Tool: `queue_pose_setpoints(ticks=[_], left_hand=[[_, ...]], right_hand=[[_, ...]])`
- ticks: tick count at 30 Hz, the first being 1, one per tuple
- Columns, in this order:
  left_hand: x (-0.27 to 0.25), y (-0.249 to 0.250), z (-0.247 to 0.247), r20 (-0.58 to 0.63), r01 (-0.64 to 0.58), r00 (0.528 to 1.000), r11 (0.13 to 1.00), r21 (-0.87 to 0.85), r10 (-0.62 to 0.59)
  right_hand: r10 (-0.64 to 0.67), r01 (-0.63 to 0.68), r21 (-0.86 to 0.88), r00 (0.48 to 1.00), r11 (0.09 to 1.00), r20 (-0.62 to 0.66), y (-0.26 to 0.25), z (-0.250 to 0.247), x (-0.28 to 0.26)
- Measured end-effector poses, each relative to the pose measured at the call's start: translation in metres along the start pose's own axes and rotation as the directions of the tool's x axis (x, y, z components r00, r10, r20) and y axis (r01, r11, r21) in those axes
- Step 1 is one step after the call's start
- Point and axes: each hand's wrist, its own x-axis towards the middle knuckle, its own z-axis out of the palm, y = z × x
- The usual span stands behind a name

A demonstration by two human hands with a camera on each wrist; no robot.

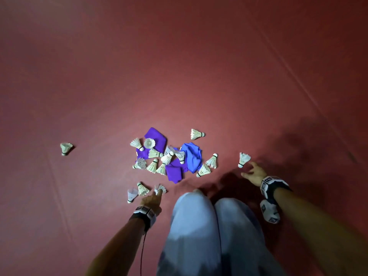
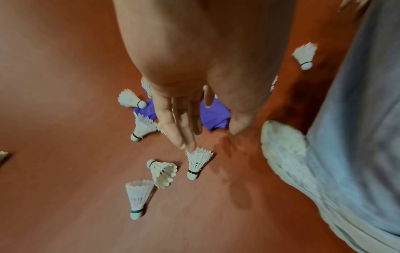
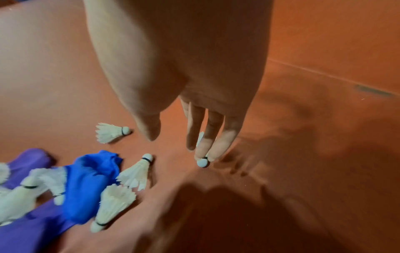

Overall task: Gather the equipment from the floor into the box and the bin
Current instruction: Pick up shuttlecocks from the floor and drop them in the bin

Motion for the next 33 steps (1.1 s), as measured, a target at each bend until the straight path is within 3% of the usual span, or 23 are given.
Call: queue_pose_setpoints(ticks=[3, 8, 14, 18, 22, 26, 30, 33], left_hand=[[0.056, 0.000, 0.024, -0.041, 0.017, 0.999, 1.000, -0.026, -0.018], [0.131, -0.001, 0.052, 0.006, 0.003, 1.000, 0.989, -0.146, -0.002], [0.147, -0.002, 0.066, 0.049, 0.055, 0.997, 0.994, -0.097, -0.051], [0.119, -0.004, 0.042, 0.058, 0.098, 0.994, 0.986, -0.138, -0.090], [0.063, -0.013, -0.001, -0.033, 0.096, 0.994, 0.985, -0.143, -0.102], [-0.019, -0.022, -0.065, -0.120, 0.045, 0.989, 0.949, -0.313, -0.086], [-0.114, -0.028, -0.145, -0.332, -0.105, 0.941, 0.872, -0.478, -0.069], [-0.206, -0.021, -0.226, -0.486, -0.239, 0.872, 0.809, -0.537, -0.065]], right_hand=[[-0.019, 0.019, 0.004, 0.998, 1.000, -0.053, 0.010, 0.020, 0.065], [0.048, -0.055, -0.038, 0.986, 0.998, -0.161, 0.026, 0.034, 0.137], [0.023, -0.042, -0.233, 0.996, 0.972, -0.084, 0.023, 0.033, 0.143], [-0.034, 0.010, -0.280, 0.996, 0.960, -0.079, 0.004, 0.019, 0.099], [-0.046, 0.012, -0.246, 0.990, 0.969, -0.135, -0.022, -0.008, 0.033], [-0.051, 0.009, -0.196, 0.976, 0.980, -0.210, -0.065, -0.053, -0.059], [-0.091, 0.085, -0.032, 0.959, 0.996, -0.268, -0.121, -0.108, -0.159], [-0.142, 0.178, 0.092, 0.941, 0.980, -0.306, -0.184, -0.153, -0.251]])
